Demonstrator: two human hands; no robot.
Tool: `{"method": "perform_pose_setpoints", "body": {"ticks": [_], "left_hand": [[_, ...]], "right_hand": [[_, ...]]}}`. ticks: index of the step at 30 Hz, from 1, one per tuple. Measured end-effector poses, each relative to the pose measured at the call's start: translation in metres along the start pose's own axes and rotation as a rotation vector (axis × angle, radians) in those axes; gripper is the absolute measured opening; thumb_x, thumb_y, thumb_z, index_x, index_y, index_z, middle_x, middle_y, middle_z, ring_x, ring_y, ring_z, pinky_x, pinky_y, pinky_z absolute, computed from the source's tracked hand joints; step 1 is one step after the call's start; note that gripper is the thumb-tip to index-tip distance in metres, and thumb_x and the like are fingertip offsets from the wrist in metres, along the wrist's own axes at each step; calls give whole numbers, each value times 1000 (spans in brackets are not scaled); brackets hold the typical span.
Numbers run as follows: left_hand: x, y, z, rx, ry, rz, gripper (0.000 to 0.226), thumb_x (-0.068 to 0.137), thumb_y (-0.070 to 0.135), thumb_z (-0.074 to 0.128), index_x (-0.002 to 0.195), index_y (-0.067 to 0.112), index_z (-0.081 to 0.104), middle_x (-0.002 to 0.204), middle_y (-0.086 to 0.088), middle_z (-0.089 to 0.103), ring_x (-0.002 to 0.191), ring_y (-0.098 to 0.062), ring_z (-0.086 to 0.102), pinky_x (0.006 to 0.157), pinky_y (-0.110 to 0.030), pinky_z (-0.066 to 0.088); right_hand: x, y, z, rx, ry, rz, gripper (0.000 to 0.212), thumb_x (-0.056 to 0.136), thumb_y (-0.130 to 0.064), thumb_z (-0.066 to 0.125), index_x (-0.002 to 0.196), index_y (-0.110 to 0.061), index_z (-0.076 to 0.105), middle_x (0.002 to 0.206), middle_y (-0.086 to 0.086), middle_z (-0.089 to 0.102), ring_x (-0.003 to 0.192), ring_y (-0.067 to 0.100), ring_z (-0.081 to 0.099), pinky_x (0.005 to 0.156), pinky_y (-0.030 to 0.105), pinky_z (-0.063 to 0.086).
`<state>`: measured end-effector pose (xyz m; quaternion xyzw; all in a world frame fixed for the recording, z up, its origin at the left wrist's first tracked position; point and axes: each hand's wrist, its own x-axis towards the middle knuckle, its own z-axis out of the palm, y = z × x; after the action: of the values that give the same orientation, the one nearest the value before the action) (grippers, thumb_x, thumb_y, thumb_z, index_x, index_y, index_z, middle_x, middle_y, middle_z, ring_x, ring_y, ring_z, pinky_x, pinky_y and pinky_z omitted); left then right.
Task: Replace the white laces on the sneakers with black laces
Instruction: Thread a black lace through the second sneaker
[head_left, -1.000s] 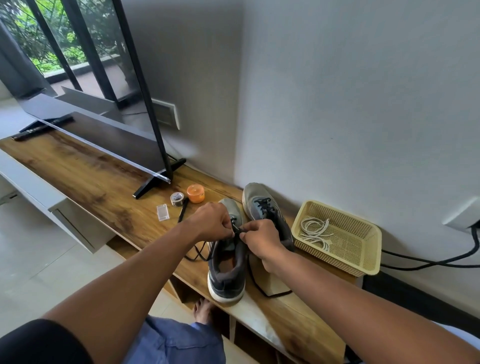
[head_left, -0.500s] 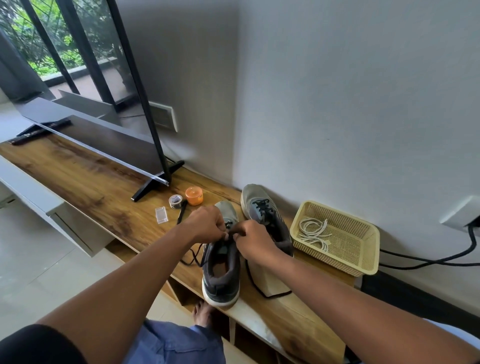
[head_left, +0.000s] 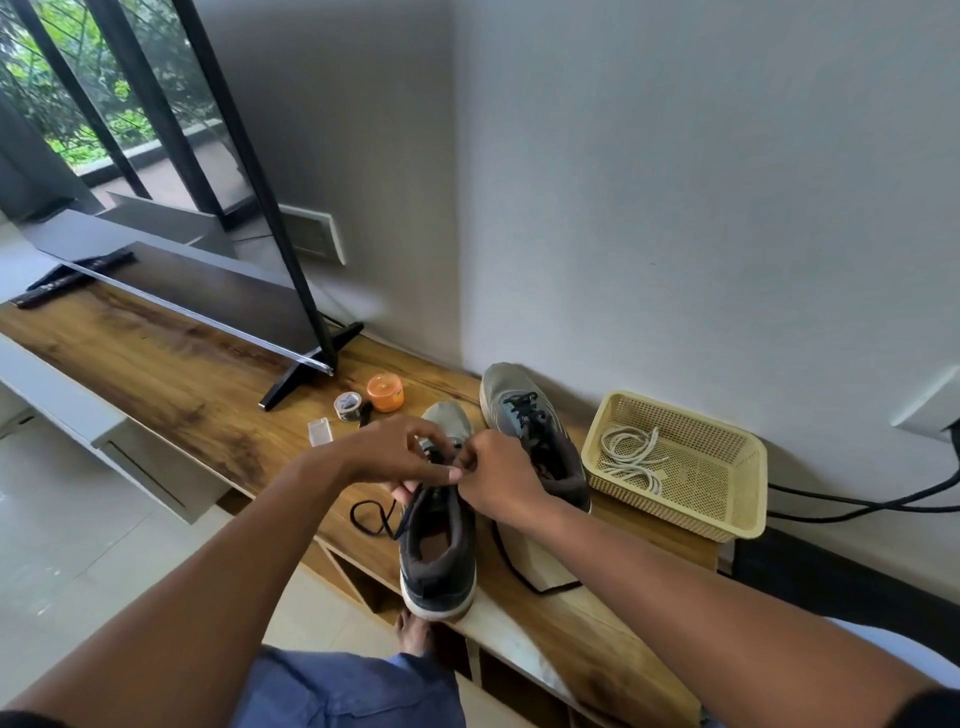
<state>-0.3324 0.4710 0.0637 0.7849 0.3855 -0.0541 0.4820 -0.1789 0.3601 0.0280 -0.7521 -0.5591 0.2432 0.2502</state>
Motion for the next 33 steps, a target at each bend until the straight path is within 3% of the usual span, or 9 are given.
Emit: {"method": "perform_pose_setpoints", "body": {"ticks": [3,10,20,23,25,28,30,33], "left_hand": [[5,-3,5,186,38,34,26,84,50,83,106,40,73,116,3,63,98,-12,67,74,-26,60],[8,-7,7,13,-55,-95,41,82,15,88,112,35,70,121,-9,60,92,-27,75,68,-27,62],[12,-8,7,82,-45,-84,49,84,14,85,116,41,61,120,-4,58,105,-27,68,69,-25,62],[13,-10,5,90,-52,-110,52,85,15,85,119,43,58,124,-1,52,109,-26,63,67,-24,62],[13,-12,4,79,-55,-108,53,85,15,85,120,44,58,124,3,49,109,-23,60,65,-22,59],[13,-14,3,82,-49,-101,53,85,16,85,120,44,58,126,3,49,109,-24,60,68,-25,60],[14,-15,3,134,-44,-83,52,85,19,85,118,45,56,128,-1,54,108,-22,61,74,-30,60],[13,-16,4,184,-31,-68,49,83,24,86,113,49,57,127,-1,56,112,-20,59,89,-39,61]], "right_hand": [[1,3,-1,2,-2,-20,11,87,-19,72,81,-11,78,83,4,74,83,21,69,77,36,58],[-1,4,-1,-73,104,-114,22,94,-19,61,79,-6,69,77,8,69,73,26,66,71,48,58],[0,2,-12,-35,173,-212,22,97,-18,59,81,-4,66,75,10,66,69,24,62,68,47,53],[6,-1,-25,80,214,-182,16,96,-15,60,82,-13,68,74,-3,68,67,8,62,62,26,48],[10,-3,-35,174,236,-136,14,97,-18,59,85,-18,66,77,-7,68,70,6,63,62,20,45],[15,-7,-48,378,214,-96,14,103,-19,53,92,-16,62,90,1,73,85,15,70,76,29,56],[15,-14,-55,643,140,-86,14,108,-15,46,100,-9,55,96,8,76,88,19,74,81,29,59],[15,-30,-73,1143,67,-70,12,110,-10,39,102,-8,47,81,13,65,70,25,66,71,39,62]]}}
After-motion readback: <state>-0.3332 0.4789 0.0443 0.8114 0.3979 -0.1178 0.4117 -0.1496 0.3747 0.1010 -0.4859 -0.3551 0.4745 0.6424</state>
